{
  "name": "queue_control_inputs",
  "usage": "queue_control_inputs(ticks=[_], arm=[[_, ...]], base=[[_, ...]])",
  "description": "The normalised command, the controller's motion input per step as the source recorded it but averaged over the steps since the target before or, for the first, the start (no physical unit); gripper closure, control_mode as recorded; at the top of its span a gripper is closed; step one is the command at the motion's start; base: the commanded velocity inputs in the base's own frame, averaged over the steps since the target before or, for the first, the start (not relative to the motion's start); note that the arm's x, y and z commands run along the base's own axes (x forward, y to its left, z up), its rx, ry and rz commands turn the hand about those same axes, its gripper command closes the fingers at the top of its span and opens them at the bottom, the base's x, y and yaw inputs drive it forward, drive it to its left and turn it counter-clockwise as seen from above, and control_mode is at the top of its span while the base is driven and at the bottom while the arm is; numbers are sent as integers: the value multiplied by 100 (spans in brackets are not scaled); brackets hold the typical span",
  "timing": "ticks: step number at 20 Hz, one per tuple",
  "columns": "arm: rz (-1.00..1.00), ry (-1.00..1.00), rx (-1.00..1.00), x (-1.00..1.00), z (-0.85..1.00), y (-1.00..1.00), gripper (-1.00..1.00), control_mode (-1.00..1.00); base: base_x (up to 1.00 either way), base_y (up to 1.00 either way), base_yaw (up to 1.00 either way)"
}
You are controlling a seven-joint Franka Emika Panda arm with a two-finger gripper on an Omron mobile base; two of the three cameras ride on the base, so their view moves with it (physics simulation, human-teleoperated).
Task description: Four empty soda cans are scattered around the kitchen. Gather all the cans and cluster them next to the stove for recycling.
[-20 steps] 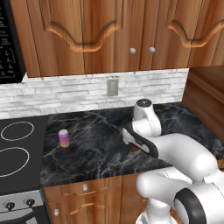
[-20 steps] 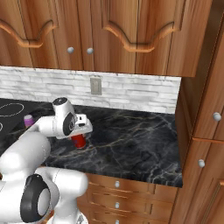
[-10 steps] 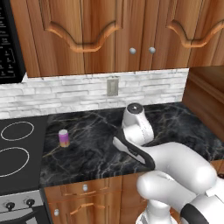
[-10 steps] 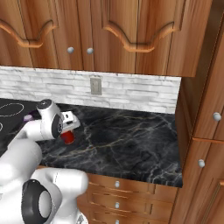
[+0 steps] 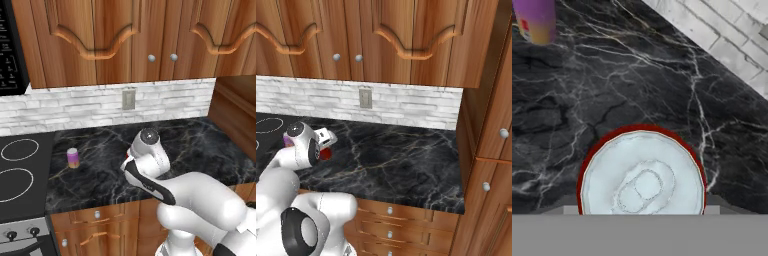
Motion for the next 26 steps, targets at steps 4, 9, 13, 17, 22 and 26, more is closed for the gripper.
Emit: queue_control_inputs(ticks=[4,9,13,17,22,26], arm=[[10,-21,0,10,0,39,100,-100],[10,-20,0,14,0,35,100,-100],[10,-11,5,21,0,28,100,-100],[9,2,14,22,4,20,100,-100],[8,13,17,20,5,20,100,-100],[1,11,0,22,2,26,100,-100]], base=[[0,0,0],[0,0,0],[0,0,0],[0,0,0],[0,0,0],[0,0,0]])
